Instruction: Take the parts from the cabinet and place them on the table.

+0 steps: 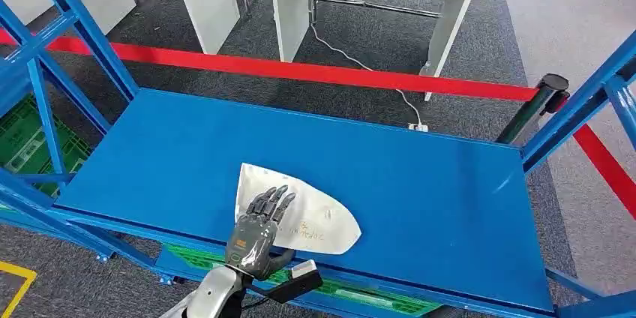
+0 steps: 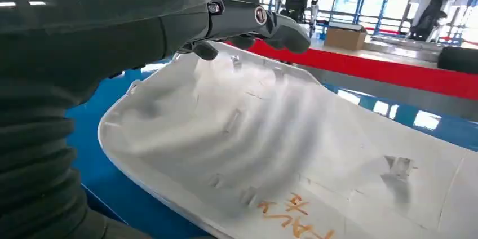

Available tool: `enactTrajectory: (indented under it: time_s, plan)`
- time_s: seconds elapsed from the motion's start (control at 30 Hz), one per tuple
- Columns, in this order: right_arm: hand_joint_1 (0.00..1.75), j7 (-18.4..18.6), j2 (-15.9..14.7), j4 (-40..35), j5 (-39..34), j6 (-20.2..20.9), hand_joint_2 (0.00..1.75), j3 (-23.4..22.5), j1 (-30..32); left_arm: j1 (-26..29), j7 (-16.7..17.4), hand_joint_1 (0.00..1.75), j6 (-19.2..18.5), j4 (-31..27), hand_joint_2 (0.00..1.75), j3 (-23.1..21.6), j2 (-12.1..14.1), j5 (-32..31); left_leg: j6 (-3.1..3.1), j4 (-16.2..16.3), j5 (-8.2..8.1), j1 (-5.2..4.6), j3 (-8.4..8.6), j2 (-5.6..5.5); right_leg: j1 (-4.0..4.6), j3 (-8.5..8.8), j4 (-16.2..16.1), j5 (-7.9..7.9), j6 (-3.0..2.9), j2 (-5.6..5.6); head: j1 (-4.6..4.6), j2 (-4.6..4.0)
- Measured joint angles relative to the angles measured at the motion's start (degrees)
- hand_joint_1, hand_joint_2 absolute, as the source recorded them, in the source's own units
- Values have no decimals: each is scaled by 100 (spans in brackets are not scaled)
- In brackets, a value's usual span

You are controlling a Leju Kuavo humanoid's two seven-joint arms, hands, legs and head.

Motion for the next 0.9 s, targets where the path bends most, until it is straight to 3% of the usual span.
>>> enactTrajectory:
  time_s: [0.1, 0.13, 0.2, 0.27, 0.9]
  plan:
    - [0, 0, 0, 0, 0, 0, 0, 0, 0, -5, 0, 0, -2, 11, 175, 2, -9, 2, 0, 0, 0, 0, 0, 0, 0, 0, 0, 0, 0, 0, 0, 0]
    - [0, 0, 0, 0, 0, 0, 0, 0, 0, -6, 0, 9, 0, 17, 175, 2, -9, 0, 0, 0, 0, 0, 0, 0, 0, 0, 0, 0, 0, 0, 0, 0]
    - [0, 0, 2, 0, 0, 0, 0, 0, 0, -11, 0, 120, -4, 28, 175, 4, -18, 0, 0, 0, 0, 0, 1, 0, 0, 1, 0, 0, 0, 0, 0, 0]
    - [0, 0, 2, 0, 0, 0, 0, 0, 0, -8, 0, 169, -44, 46, 175, 2, -24, 2, 0, 0, 0, 0, 1, 0, 0, 0, 0, 0, 0, 0, 0, 0]
    - [0, 0, 13, 0, 2, -4, 0, 0, 0, -107, 31, 175, -94, 195, 175, 4, -33, 11, 0, 0, -1, 0, 4, 0, 0, 3, 0, 0, 0, 0, 2, 0]
